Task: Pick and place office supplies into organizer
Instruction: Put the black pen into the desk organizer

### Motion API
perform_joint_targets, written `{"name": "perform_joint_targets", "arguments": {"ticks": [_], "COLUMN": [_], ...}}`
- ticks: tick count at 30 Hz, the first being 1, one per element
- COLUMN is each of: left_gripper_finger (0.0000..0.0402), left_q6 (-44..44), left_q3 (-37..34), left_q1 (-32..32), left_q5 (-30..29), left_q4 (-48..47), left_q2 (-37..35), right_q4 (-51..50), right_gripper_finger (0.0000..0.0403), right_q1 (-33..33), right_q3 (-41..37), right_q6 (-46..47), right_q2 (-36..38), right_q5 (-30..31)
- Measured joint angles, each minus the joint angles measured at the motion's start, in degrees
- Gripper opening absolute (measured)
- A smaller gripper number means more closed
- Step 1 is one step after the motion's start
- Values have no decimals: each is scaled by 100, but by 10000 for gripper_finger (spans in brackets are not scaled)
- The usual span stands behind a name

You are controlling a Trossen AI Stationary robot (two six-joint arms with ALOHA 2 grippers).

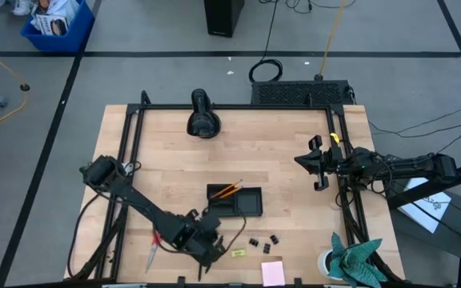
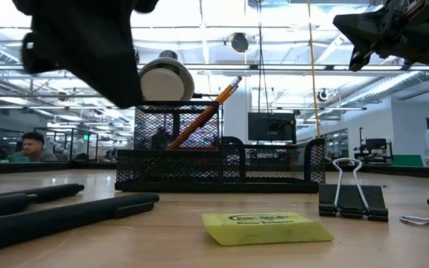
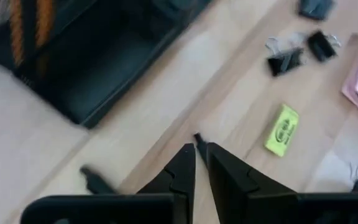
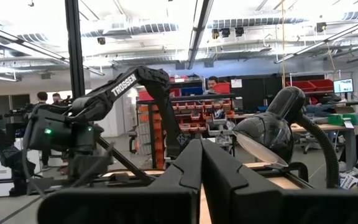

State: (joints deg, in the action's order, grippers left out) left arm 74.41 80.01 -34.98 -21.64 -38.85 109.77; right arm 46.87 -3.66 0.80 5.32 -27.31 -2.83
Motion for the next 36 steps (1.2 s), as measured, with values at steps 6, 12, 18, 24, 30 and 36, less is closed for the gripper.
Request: {"name": "perform_joint_targets", "arguments": {"ticks": [6, 12, 18, 24, 30, 36], "left_gripper_finger": [46, 29, 7, 29, 29, 92], "left_q6": [1035, 2153, 1721, 709, 1146, 1309], "left_q3": [0, 0, 2, 4, 7, 7], "left_q1": [-16, -32, 144, 242, 443, 598], "left_q5": [946, 2045, 2058, 2069, 2060, 2250], "left_q4": [-639, -1255, -813, -333, -614, -1147], "left_q2": [-118, -109, -111, -111, -102, -98], "right_q4": [-2, -181, -304, -212, -182, -216], "right_gripper_finger": [4, 4, 4, 4, 4, 4], "right_q1": [0, 0, 0, 0, 0, 0], "right_q3": [1, 2, 2, 0, 0, 2], "right_q6": [-53, -52, -95, -105, -107, 8], "right_q2": [0, -66, -155, -188, -190, -192], "right_q5": [2, 2, 2, 2, 2, 0]}}
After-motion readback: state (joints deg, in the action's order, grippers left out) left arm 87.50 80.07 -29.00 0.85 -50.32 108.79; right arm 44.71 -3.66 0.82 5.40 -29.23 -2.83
